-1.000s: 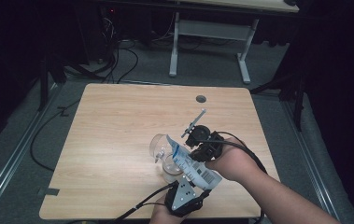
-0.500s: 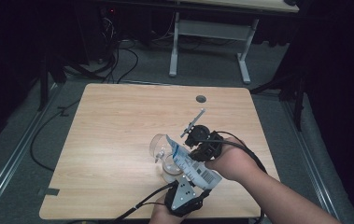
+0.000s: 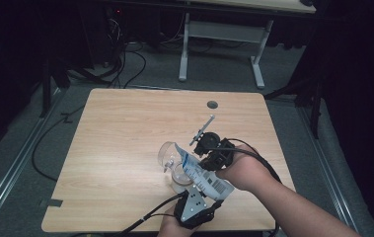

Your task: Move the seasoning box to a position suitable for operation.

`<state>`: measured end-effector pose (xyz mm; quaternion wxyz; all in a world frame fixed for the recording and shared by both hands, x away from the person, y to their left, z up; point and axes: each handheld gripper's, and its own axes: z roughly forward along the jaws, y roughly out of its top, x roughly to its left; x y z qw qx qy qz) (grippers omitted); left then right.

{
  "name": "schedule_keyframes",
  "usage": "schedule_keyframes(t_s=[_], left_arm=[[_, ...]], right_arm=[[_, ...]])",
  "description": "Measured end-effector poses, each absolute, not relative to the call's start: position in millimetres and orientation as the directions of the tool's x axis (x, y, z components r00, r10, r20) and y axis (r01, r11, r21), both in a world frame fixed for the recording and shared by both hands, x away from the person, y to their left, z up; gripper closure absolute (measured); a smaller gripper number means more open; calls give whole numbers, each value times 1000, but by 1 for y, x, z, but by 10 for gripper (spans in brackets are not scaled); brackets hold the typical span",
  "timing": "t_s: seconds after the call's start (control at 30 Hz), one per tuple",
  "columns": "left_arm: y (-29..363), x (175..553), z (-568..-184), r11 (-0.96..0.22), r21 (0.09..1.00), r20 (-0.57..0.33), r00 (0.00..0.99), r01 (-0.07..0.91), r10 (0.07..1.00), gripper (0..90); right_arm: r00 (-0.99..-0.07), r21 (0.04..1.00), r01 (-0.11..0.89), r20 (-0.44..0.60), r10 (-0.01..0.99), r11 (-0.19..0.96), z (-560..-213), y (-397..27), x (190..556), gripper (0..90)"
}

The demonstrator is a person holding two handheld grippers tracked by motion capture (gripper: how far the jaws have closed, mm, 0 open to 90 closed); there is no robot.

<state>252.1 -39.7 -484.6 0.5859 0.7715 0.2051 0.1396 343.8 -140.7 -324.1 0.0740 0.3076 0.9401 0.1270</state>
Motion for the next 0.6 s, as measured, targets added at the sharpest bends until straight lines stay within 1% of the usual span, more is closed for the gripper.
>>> schedule_keyframes(t_s=[0.6], left_arm=[[-40, 252, -483, -222, 963, -29, 878, 153, 478, 605]], right_arm=[[-801, 279, 557, -71, 595, 782, -322, -139, 343, 900]])
